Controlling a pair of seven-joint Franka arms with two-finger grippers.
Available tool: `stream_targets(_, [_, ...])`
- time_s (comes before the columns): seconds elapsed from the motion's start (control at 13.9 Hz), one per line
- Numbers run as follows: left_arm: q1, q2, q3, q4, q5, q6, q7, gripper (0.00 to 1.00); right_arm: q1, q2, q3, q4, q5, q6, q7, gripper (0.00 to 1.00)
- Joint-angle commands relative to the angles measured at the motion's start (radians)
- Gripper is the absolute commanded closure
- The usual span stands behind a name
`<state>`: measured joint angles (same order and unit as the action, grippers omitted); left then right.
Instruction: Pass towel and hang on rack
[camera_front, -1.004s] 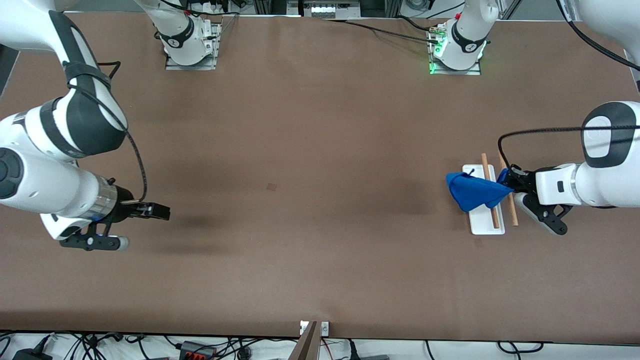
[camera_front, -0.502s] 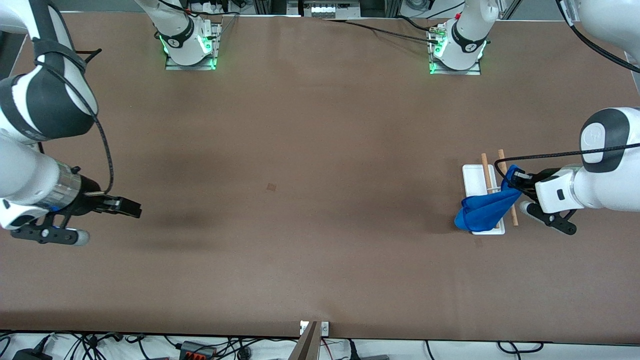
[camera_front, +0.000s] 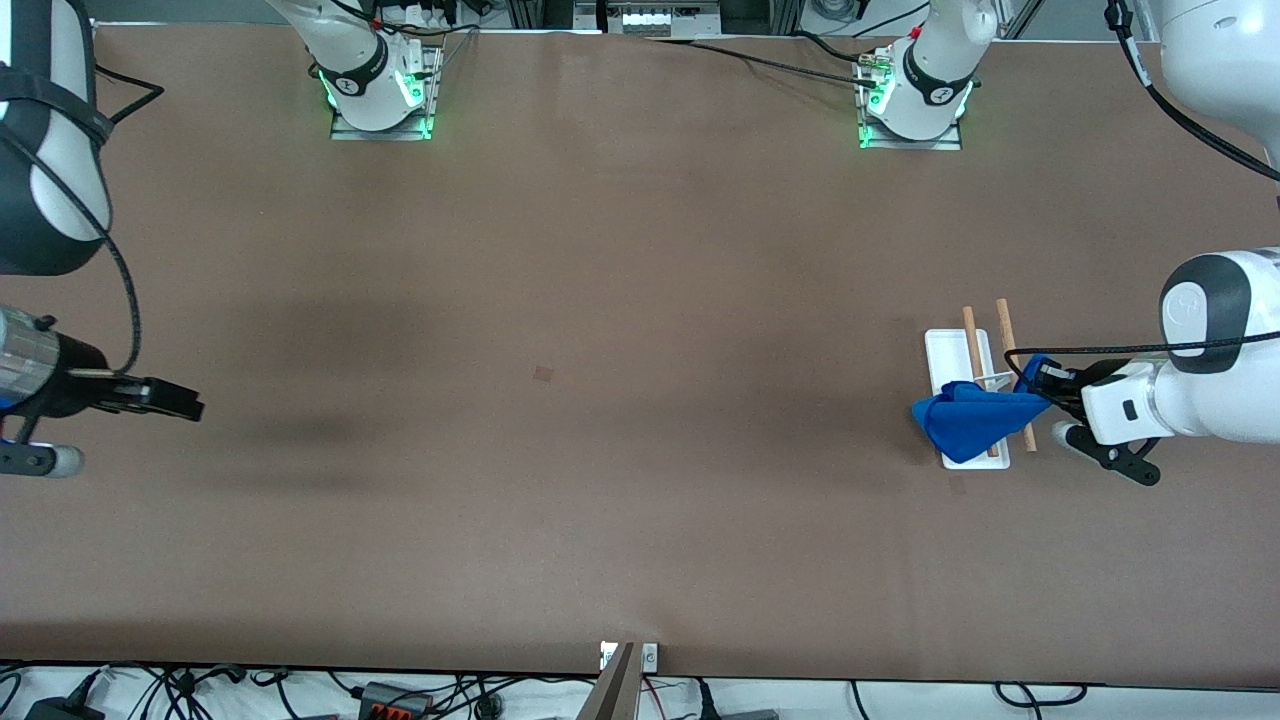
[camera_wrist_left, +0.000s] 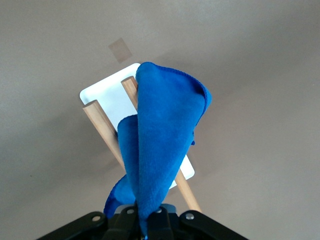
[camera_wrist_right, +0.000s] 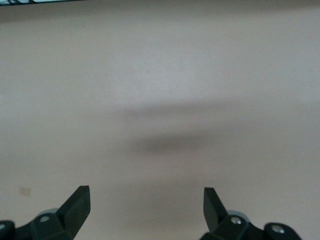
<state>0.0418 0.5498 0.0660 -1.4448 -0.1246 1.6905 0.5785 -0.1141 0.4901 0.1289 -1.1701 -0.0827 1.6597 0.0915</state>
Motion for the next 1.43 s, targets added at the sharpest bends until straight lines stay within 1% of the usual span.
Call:
stream_targets(0.0, [0.02,-0.021,-0.006,-0.057,0.01,0.044,0.047,0.99,0.102,-0.112,-0.162,-0.104,0.055,-0.003,-0.045,0.0])
stream_targets(0.22, [0.021,-0.04,-0.006,-0.069,0.01,0.028,0.052,0.99,0.088,-0.197,-0.163,-0.18,0.052,-0.001,-0.047,0.0])
stream_targets(0.29, [0.027,-0.048,-0.005,-0.069,0.011,0.011,0.054,0.99,0.071,-0.209,-0.154,-0.189,0.052,-0.003,-0.052,0.0])
stream_targets(0.5, [0.039,-0.064,-0.005,-0.069,0.016,-0.014,0.093,0.99,0.068,-0.251,-0.152,-0.21,0.051,-0.006,-0.093,0.0])
stream_targets(0.57, [0.055,-0.065,-0.005,-0.068,0.016,-0.017,0.101,0.99,0.068,-0.274,-0.153,-0.236,0.047,-0.001,-0.122,0.0])
stream_targets(0.65, [0.061,-0.065,-0.005,-0.068,0.016,-0.02,0.119,0.99,0.068,-0.312,-0.153,-0.296,0.049,0.015,-0.145,0.0])
stream_targets(0.79, [0.075,-0.064,-0.005,-0.068,0.016,-0.019,0.139,0.99,0.071,-0.41,-0.155,-0.46,0.046,0.118,-0.147,0.0])
stream_targets(0.86, [0.078,-0.059,-0.005,-0.068,0.016,-0.012,0.141,0.99,0.073,-0.436,-0.155,-0.505,0.044,0.146,-0.139,0.0])
stream_targets(0.93, [0.079,-0.054,-0.005,-0.069,0.016,0.004,0.141,0.99,0.074,-0.444,-0.155,-0.526,0.043,0.147,-0.133,0.0])
stream_targets(1.08, [0.086,-0.039,-0.006,-0.069,0.013,0.027,0.174,0.98,0.074,-0.444,-0.155,-0.528,0.041,0.146,-0.133,0.0])
stream_targets(1.22, [0.09,-0.025,-0.006,-0.068,0.01,0.046,0.182,0.79,0.076,-0.456,-0.152,-0.533,0.041,0.134,-0.124,0.0])
stream_targets(1.29, [0.087,-0.019,-0.006,-0.063,0.01,0.046,0.184,0.63,0.077,-0.458,-0.152,-0.533,0.041,0.129,-0.115,0.0])
stream_targets(1.36, [0.089,-0.016,-0.006,-0.063,0.007,0.047,0.184,0.53,0.076,-0.458,-0.152,-0.522,0.038,0.126,-0.115,0.0])
